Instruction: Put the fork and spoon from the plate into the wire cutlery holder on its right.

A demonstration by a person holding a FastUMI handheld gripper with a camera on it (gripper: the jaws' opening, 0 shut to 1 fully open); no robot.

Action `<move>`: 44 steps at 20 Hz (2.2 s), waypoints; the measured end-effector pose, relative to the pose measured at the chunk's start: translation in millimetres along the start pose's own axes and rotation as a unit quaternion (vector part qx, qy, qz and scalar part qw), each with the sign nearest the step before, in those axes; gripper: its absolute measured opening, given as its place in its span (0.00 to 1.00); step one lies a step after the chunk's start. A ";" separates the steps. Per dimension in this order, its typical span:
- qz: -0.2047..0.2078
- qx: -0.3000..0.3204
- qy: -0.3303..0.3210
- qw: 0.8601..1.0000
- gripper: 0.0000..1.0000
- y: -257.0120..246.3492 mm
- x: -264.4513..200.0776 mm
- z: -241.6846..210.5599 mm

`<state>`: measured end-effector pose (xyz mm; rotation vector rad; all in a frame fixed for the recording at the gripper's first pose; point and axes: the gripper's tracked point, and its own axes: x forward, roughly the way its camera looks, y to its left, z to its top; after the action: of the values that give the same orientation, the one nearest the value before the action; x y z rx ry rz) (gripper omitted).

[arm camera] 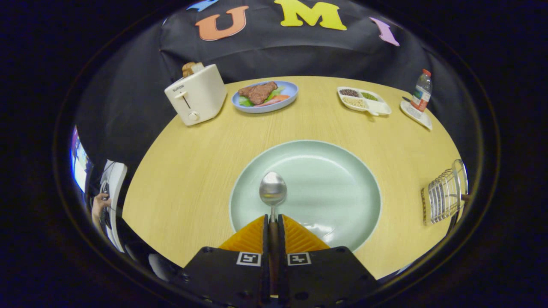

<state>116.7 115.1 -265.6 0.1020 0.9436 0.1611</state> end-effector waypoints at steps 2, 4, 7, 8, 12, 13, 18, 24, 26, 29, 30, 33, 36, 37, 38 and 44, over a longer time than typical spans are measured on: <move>0.002 -0.003 -0.003 1.000 0.02 -6.8 -11.1 1.8; 0.003 -0.001 -0.010 1.000 0.02 -17.8 -22.9 4.9; 0.005 -0.002 -0.025 1.000 0.02 -39.4 -44.4 13.1; 0.006 0.000 -0.032 0.999 0.02 -47.7 -52.4 16.1; 0.012 0.006 -0.041 0.999 0.02 -86.6 -86.3 19.6; 0.009 0.010 -0.046 0.999 0.02 -98.7 -95.4 21.6; -0.032 0.012 -0.075 0.997 0.02 -166.9 -133.3 30.8; -0.067 0.045 -0.084 0.993 0.02 -238.5 -159.1 28.1; -0.077 0.054 -0.084 0.992 0.02 -254.6 -158.9 24.5; -0.082 0.069 -0.081 0.991 0.02 -272.0 -157.8 20.4; -0.082 0.072 -0.077 0.991 0.02 -274.9 -154.1 18.4; -0.082 0.078 -0.066 0.991 0.03 -280.2 -145.4 14.9; -0.080 0.081 -0.069 0.991 0.03 -282.1 -143.7 16.3; -0.084 0.080 -0.076 0.990 0.05 -283.7 -146.1 20.0; -0.090 0.080 -0.083 0.989 0.09 -287.4 -147.5 23.8; -0.101 0.078 -0.099 0.987 0.45 -287.0 -155.3 30.4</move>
<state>78.6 -195.9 -169.2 0.1630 0.7626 -0.1097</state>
